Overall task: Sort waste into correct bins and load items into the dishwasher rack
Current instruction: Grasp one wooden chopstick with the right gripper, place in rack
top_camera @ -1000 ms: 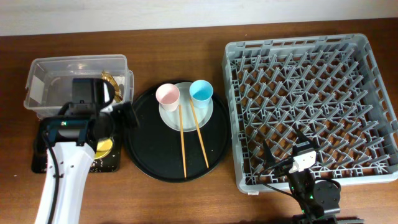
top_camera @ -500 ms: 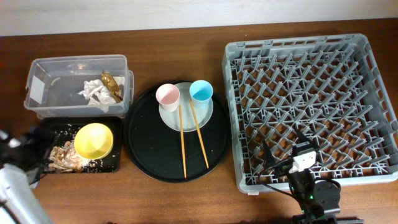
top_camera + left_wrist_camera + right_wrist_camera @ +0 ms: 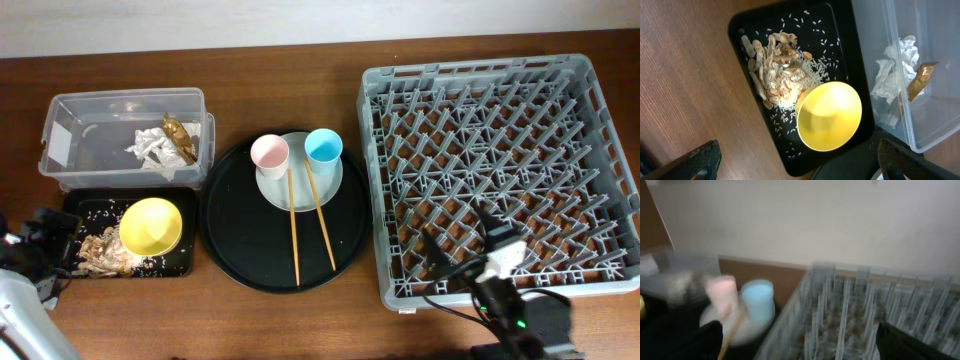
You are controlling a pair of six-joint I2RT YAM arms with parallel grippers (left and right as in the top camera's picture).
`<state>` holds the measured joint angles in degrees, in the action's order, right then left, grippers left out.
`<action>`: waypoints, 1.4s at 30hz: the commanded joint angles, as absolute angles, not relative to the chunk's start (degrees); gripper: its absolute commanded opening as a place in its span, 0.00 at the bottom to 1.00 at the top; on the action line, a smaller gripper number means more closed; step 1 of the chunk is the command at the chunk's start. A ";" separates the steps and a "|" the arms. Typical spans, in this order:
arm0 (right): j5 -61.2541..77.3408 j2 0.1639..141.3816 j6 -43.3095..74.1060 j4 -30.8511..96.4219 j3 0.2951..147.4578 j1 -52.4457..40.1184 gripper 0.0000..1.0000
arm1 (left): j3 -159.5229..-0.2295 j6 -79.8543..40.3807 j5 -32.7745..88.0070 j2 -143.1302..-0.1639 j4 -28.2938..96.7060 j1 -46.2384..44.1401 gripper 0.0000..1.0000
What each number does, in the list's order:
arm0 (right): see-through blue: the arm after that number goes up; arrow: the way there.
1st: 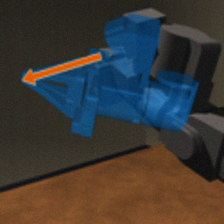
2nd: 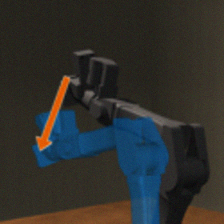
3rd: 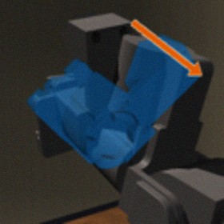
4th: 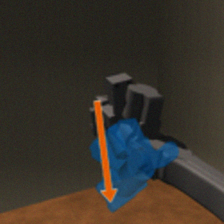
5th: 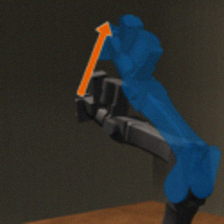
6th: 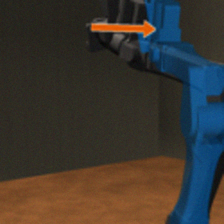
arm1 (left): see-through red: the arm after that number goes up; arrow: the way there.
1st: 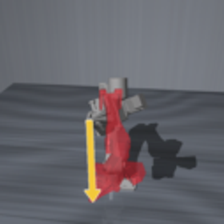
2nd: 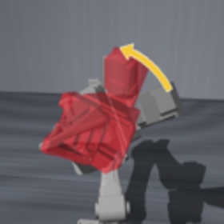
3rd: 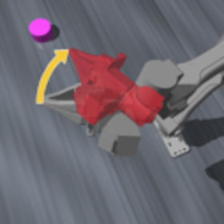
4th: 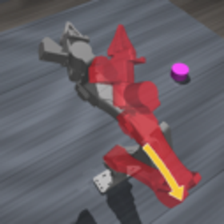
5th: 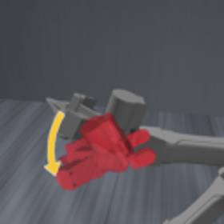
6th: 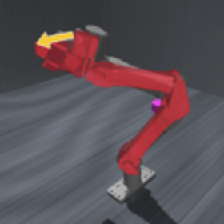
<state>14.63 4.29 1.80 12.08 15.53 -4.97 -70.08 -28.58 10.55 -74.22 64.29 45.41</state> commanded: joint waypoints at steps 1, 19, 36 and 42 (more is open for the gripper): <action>10.46 22.81 3.49 31.94 45.04 -5.23 0.98 | -71.02 -29.28 11.16 -73.47 64.36 45.56 0.99; 3.90 109.80 36.99 57.54 89.25 -47.20 0.40 | -71.02 -29.28 11.16 -73.54 64.38 45.56 0.99; -2.83 111.39 39.70 30.59 71.61 -51.24 0.28 | -71.02 -29.28 11.16 -73.54 64.38 45.56 0.99; -3.68 111.42 39.72 30.63 71.55 -51.37 0.24 | -71.02 -29.28 11.16 -73.54 64.38 45.56 0.99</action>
